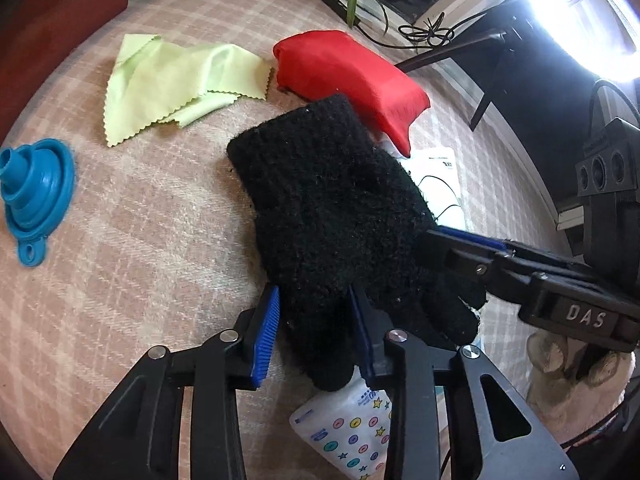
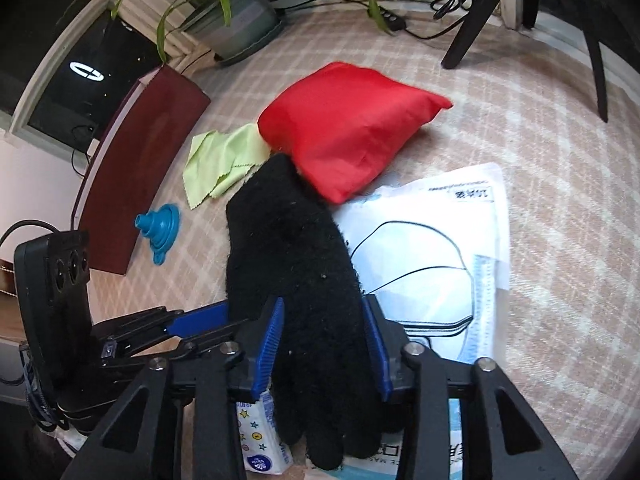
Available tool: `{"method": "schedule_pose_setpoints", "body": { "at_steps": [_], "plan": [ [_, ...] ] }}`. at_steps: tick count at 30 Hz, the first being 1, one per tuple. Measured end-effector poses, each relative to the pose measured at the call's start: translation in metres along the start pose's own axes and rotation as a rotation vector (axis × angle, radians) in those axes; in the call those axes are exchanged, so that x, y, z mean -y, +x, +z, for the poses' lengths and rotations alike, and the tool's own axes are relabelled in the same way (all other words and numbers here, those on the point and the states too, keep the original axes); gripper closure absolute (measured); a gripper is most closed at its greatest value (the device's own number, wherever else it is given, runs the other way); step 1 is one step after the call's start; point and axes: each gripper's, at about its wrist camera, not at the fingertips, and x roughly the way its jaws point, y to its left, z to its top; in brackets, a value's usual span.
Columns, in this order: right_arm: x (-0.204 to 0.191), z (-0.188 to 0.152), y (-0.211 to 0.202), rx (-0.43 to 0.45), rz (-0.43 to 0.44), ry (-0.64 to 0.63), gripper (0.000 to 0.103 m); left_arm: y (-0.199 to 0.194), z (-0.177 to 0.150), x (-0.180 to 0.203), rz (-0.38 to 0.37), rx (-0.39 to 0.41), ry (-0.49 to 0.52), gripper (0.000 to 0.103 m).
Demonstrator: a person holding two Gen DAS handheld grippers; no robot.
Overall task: Organize soft objects
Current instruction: 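Lift the black glove and carry it over the cardboard box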
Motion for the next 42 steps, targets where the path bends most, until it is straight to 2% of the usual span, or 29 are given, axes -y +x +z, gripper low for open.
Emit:
{"method": "schedule_pose_setpoints", "body": {
  "at_steps": [3,7,16,25,30,36,42],
  "plan": [
    [-0.002,-0.001,0.005,-0.014,0.0,-0.004,0.082,0.002,0.002,-0.002,-0.019,-0.003,-0.018,0.078],
    [-0.004,-0.002,0.009,-0.022,-0.004,-0.008,0.088,0.003,0.005,0.0,-0.041,-0.004,-0.018,0.086],
    [-0.015,-0.003,-0.001,0.023,-0.037,-0.017,0.091,-0.009,0.011,0.008,-0.068,0.027,0.004,0.089],
    [-0.038,0.002,-0.037,0.111,-0.048,-0.038,0.091,-0.047,0.019,0.013,-0.116,0.096,0.031,0.089],
    [-0.062,0.005,-0.063,0.172,-0.035,-0.054,0.091,-0.08,0.024,0.011,-0.127,0.146,0.063,0.089],
    [-0.113,0.018,-0.083,0.231,-0.014,-0.106,0.091,-0.125,0.029,-0.008,-0.127,0.217,0.086,0.089],
    [-0.17,0.032,-0.079,0.254,0.025,-0.154,0.091,-0.173,0.035,-0.047,-0.105,0.278,0.076,0.089]
  ]
}}
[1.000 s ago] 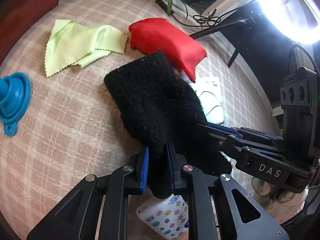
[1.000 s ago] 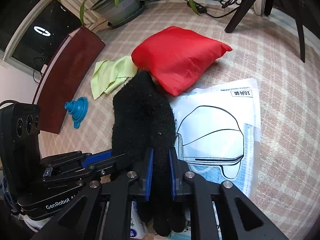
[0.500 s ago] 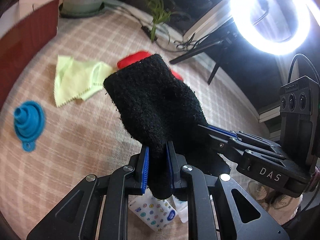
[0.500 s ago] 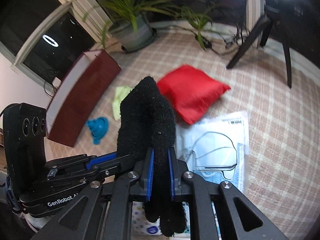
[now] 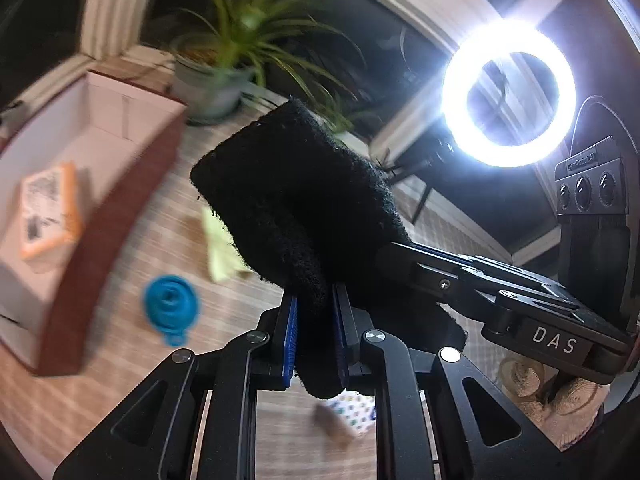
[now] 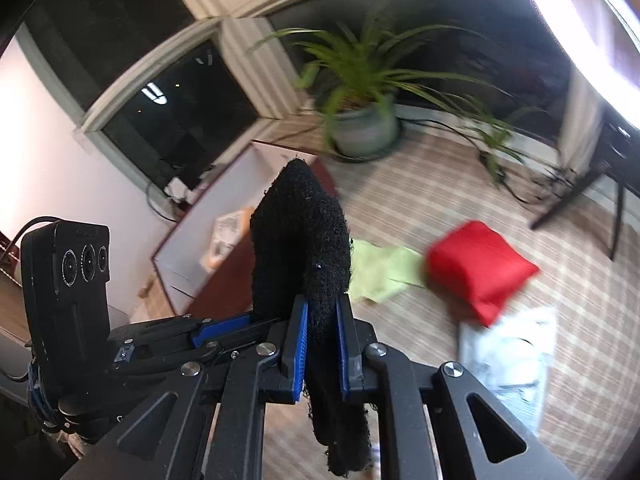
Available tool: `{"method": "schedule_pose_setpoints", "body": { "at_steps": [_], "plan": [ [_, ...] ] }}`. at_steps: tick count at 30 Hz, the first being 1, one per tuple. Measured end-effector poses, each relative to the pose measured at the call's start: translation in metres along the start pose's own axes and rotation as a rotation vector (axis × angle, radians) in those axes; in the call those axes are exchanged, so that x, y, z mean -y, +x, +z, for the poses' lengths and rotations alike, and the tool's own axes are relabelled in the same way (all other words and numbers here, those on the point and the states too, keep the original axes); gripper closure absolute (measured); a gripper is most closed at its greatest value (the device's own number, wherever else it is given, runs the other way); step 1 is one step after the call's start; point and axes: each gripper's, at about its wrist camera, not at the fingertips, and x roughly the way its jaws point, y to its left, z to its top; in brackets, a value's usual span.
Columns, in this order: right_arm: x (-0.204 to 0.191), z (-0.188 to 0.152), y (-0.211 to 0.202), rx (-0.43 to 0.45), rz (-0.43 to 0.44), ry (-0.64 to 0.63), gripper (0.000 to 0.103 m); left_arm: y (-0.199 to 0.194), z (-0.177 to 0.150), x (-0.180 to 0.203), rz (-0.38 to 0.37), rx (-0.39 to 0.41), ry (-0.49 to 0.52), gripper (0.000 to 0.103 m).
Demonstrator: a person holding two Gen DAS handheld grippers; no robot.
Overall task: Organize soft objects
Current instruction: 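Lift the black glove and carry it over the cardboard box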
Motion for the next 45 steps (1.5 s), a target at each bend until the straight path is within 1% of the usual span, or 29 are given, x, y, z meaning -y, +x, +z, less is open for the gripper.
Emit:
{"method": "schedule_pose_setpoints", "body": {
  "at_steps": [5,10,16,20,22,27,32,39,40,44,45],
  "plan": [
    [-0.049,0.018,0.02,0.006,0.041,-0.03,0.091,-0.037,0.013,-0.042,0.047,0.038,-0.012,0.089],
    [-0.1,0.039,0.056,-0.006,0.075,-0.06,0.091,-0.062,0.026,-0.083,0.114,0.064,-0.018,0.089],
    [-0.147,0.059,0.099,-0.03,0.099,-0.071,0.091,-0.077,0.046,-0.138,0.165,0.062,-0.068,0.089],
    [-0.164,0.07,0.131,-0.052,0.11,-0.044,0.091,-0.077,0.057,-0.161,0.201,0.047,-0.062,0.089],
    [-0.167,0.073,0.144,-0.062,0.107,-0.03,0.091,-0.076,0.06,-0.168,0.217,0.035,-0.058,0.089],
    [-0.167,0.076,0.179,-0.098,0.086,0.008,0.091,-0.057,0.066,-0.186,0.255,-0.004,-0.055,0.089],
    [-0.164,0.077,0.204,-0.127,0.054,0.012,0.091,-0.039,0.068,-0.201,0.276,-0.036,-0.054,0.089],
    [-0.158,0.078,0.217,-0.137,0.049,0.017,0.091,-0.028,0.07,-0.207,0.296,-0.051,-0.054,0.089],
    [-0.157,0.079,0.217,-0.137,0.048,0.018,0.089,-0.028,0.07,-0.207,0.298,-0.052,-0.053,0.089],
    [-0.151,0.08,0.217,-0.134,0.047,0.033,0.086,-0.025,0.069,-0.207,0.308,-0.052,-0.05,0.089],
    [-0.149,0.08,0.216,-0.131,0.048,0.038,0.083,-0.025,0.069,-0.206,0.31,-0.053,-0.054,0.086]
  ]
}}
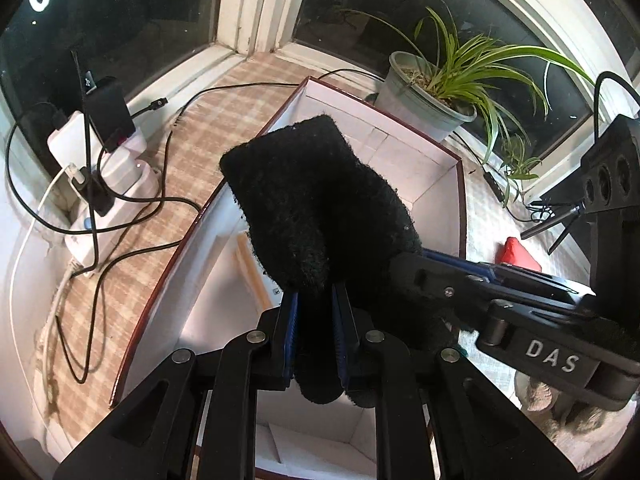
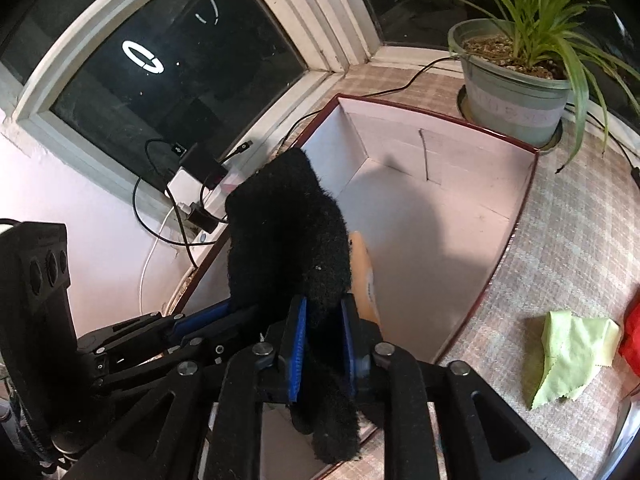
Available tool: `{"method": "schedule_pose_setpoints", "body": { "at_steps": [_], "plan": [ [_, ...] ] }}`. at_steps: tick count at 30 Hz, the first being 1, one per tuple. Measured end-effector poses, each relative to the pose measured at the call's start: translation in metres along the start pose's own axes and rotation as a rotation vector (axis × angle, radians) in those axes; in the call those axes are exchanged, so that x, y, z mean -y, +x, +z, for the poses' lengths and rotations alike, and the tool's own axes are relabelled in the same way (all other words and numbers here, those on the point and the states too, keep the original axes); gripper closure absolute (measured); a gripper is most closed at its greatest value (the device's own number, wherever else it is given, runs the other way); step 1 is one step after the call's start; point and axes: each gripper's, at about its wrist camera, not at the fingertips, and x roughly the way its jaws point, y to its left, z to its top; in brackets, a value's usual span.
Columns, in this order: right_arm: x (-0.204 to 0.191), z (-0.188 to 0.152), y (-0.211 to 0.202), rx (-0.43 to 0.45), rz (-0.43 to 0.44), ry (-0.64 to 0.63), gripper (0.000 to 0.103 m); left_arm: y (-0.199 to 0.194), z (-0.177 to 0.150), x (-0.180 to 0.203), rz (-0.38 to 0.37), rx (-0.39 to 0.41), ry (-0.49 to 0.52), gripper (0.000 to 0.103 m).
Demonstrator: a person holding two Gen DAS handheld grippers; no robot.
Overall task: Organize soft objects
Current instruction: 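Lift the black glove and carry it over the cardboard box, then open the right gripper to drop the glove into the box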
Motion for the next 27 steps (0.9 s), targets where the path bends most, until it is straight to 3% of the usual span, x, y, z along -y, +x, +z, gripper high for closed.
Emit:
{"method": "schedule_pose_setpoints", "body": {
  "at_steps": [4,6,12,15,27],
  "plan": [
    [0.006,0.0,-0.009,0.022,0.001,0.009,0.072,-0.002,-0.001,0.001,0.0,-0.002,-0.008,0.086],
    [0.008,-0.001,-0.016,0.038,0.005,0.011,0.069,-0.005,-0.002,0.003,0.011,0.003,-0.005,0.077],
    [0.011,-0.012,-0.047,0.089,0.013,-0.003,0.066,-0.022,-0.008,0.008,0.002,0.039,-0.025,0.076],
    [0.018,-0.021,-0.067,0.116,0.017,-0.011,0.056,-0.033,-0.012,0.013,-0.017,0.063,-0.035,0.076],
    [0.101,-0.079,-0.163,0.193,0.0,0.031,0.055,-0.061,-0.047,0.07,-0.141,0.109,-0.052,0.076]
  ]
}}
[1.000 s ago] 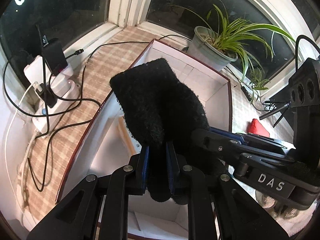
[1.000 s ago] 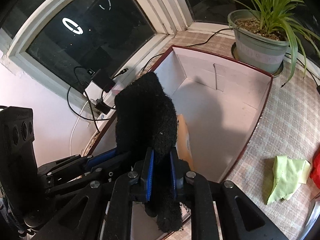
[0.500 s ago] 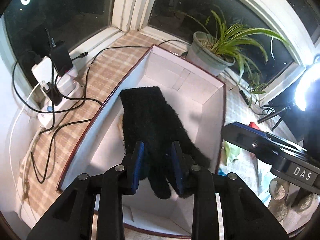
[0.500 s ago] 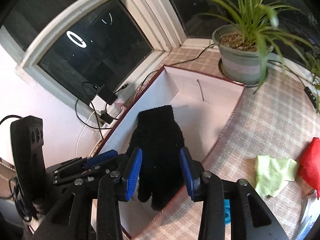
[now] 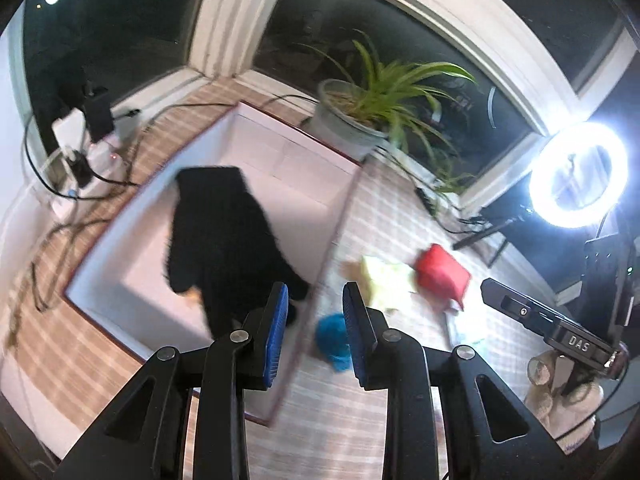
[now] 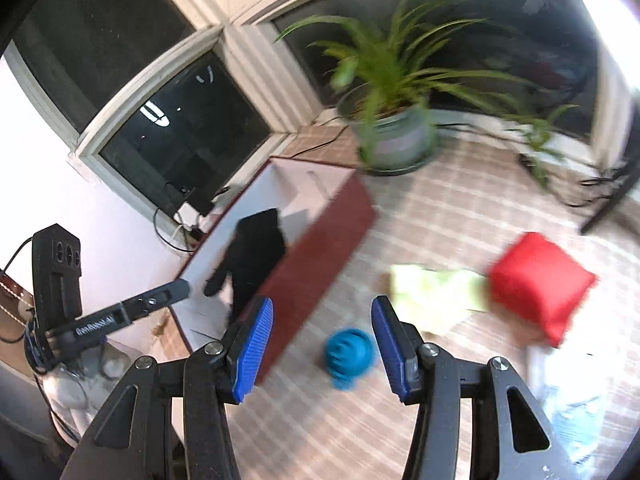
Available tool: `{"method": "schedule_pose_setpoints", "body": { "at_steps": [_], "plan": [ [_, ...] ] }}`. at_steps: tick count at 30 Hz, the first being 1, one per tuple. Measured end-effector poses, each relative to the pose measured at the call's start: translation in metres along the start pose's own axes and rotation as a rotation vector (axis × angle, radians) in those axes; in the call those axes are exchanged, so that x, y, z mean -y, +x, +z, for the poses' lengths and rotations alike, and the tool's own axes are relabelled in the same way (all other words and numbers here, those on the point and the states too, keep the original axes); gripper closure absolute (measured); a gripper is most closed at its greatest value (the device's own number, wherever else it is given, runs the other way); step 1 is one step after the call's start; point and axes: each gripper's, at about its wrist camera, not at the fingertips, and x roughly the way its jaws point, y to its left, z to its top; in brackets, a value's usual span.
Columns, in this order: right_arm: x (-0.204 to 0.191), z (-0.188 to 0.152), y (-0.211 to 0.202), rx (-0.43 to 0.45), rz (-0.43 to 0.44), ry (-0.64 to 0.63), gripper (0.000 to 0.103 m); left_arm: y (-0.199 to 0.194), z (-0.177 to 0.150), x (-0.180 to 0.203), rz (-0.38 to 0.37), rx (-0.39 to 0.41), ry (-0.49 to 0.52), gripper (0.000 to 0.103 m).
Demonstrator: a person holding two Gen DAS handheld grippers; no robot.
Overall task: Organize soft objects
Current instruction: 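Open the right gripper to drop the glove into the box, then move the right tool to the face-mask bag and grasp its end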
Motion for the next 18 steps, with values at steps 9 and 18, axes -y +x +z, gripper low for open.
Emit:
{"method": "schedule_pose_setpoints", "body": {
  "at_steps": [9,18],
  "plan": [
    [0.084,-0.035,-0.083,0.045,-0.1,0.003,0.055,0.031,-0.046,0.064,-0.095,-0.086,0.017,0.076],
    [0.172,-0.073,-0.124,0.019,-0.17,0.036,0.042,0.091,-0.099,0.139,-0.184,-0.242,0.039,0.076]
  ]
}}
